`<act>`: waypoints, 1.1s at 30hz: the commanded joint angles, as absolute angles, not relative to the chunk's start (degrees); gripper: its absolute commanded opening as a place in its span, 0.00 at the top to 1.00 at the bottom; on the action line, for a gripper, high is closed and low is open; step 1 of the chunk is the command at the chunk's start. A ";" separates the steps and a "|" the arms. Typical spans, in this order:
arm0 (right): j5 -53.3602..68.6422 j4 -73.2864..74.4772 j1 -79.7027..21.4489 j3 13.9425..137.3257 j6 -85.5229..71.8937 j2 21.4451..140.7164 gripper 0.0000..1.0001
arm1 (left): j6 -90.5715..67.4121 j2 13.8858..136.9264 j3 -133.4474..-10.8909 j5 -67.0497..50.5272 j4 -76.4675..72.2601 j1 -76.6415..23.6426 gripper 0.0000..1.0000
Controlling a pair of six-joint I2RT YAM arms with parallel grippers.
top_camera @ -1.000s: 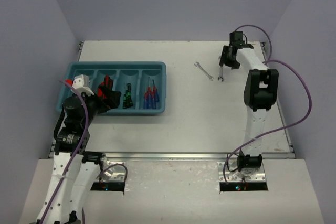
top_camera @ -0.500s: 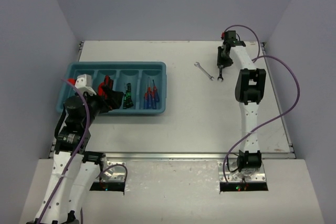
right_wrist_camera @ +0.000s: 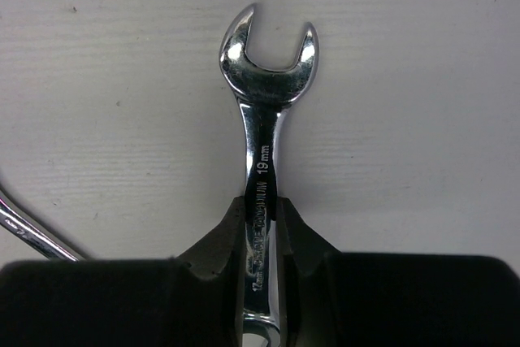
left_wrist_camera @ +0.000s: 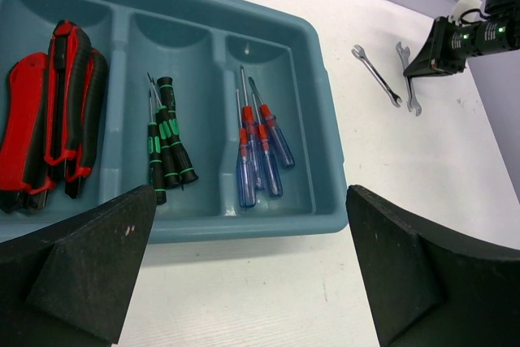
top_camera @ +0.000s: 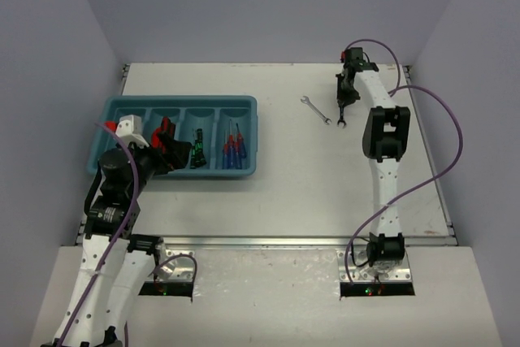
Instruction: Sort the tools into containers
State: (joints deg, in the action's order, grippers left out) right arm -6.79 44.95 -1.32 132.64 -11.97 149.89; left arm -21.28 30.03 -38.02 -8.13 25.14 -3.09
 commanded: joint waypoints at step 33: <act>-4.18 21.55 -35.43 62.74 -23.42 84.36 1.00 | -45.78 39.11 -25.17 -28.16 -12.28 -10.32 0.00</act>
